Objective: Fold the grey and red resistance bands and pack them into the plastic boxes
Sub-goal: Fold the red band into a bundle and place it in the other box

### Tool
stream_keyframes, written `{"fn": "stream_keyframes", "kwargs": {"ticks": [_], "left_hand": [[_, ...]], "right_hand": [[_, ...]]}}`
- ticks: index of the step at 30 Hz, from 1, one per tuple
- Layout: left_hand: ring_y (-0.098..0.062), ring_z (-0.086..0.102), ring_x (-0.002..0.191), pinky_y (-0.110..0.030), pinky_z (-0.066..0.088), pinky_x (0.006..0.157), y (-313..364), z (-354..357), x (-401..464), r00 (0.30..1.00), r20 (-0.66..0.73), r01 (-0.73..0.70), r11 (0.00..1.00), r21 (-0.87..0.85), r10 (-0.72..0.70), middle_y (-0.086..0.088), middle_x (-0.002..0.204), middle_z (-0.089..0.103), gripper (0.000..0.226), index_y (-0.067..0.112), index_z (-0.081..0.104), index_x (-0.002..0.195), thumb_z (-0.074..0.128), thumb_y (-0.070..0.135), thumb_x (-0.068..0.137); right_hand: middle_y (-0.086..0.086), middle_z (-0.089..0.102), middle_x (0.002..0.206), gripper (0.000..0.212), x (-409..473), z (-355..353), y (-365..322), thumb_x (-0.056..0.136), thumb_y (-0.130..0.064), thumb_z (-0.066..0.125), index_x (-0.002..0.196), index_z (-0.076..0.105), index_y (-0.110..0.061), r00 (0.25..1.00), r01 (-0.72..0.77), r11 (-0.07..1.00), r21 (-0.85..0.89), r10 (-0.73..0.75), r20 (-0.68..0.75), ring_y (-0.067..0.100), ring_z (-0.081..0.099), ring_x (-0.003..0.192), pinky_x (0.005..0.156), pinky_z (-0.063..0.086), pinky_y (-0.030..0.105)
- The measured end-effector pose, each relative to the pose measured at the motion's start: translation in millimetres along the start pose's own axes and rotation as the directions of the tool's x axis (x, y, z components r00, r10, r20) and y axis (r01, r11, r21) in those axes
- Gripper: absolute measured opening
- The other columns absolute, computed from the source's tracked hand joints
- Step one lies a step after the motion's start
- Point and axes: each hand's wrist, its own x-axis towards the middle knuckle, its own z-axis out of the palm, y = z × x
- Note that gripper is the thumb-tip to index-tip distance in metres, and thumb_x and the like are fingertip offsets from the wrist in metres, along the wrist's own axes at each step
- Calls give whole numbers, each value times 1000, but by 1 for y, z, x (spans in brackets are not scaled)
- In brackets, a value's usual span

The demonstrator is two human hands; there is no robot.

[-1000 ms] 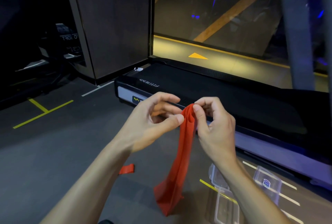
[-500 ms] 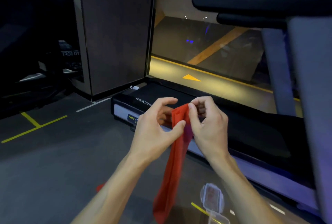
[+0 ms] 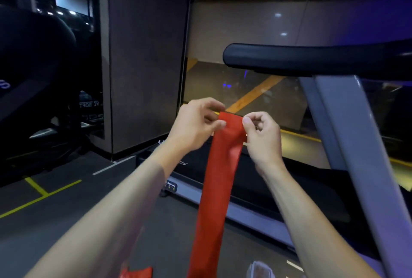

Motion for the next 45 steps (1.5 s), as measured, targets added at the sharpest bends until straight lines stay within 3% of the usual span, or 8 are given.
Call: {"fn": "stream_keyframes", "kwargs": {"ticks": [4, 11, 15, 21, 28, 33, 39, 45], "left_hand": [[-9, 73, 73, -32, 60, 82, 13, -9, -2, 1000, 16, 9, 1000, -1, -9, 4, 76, 76, 28, 20, 73, 108, 83, 16, 83], [0, 66, 63, -20, 56, 73, 27, -5, -20, 1000, -14, -3, 1000, 17, 3, 6, 71, 74, 26, 23, 71, 106, 82, 18, 83], [-4, 68, 65, -22, 57, 72, 29, 2, -28, 999, -45, 16, 993, -113, -21, 8, 71, 74, 25, 22, 72, 106, 81, 13, 84], [-21, 76, 83, -35, 61, 85, 25, 3, -37, 999, -20, 40, 954, -298, -48, -3, 87, 78, 31, 20, 71, 113, 83, 18, 84], [-16, 75, 80, -45, 61, 87, 23, 5, -38, 990, -125, 25, 966, -257, -59, 0, 79, 76, 14, 22, 75, 103, 78, 20, 90], [-4, 73, 76, -32, 62, 79, 25, 7, -35, 979, -204, -16, 992, -125, -10, 9, 79, 76, 9, 20, 77, 96, 78, 14, 89], [0, 68, 71, -14, 52, 67, 32, 14, -41, 982, -170, 52, 984, -169, -81, 10, 83, 74, 31, 24, 65, 117, 77, 25, 89], [-8, 75, 80, -26, 58, 76, 22, 20, -50, 976, -65, 180, 943, -280, -206, 5, 88, 79, 31, 19, 67, 116, 80, 23, 88]], "right_hand": [[18, 71, 87, 12, -1, -6, -12, 99, -22, 61, 88, 64, -20, 996, -94, 993, 70, 93, 7, 19, 59, 70, 67, 54, 49], [15, 74, 87, 14, -11, -8, -17, 100, -31, 56, 92, 64, -22, 983, -182, 979, 89, 181, 26, 39, 70, 83, 78, 60, 56], [7, 66, 72, 14, -14, -11, -20, 101, -28, 56, 89, 60, -20, 989, -149, 986, 79, 148, 13, 23, 51, 59, 62, 45, 39], [14, 71, 76, 15, -15, -15, -27, 102, -26, 56, 89, 59, -20, 995, -94, 993, 70, 92, 27, 21, 51, 60, 60, 44, 38], [1, 63, 62, 14, -15, -18, -32, 104, -23, 56, 93, 59, -15, 999, -8, 1000, -17, 8, 45, 14, 47, 54, 51, 38, 28], [0, 62, 62, 14, -14, -17, -32, 103, -23, 57, 92, 60, -15, 999, -9, 999, -34, 10, 41, 12, 46, 54, 52, 38, 27], [0, 71, 72, 13, -14, -12, -33, 102, -21, 57, 90, 60, -18, 1000, -16, 999, -43, 16, 2, 9, 55, 58, 56, 44, 26], [-2, 73, 80, 11, -16, -9, -28, 102, -23, 58, 92, 61, -17, 999, -38, 996, -82, 37, -10, 9, 62, 66, 61, 47, 24]]}}
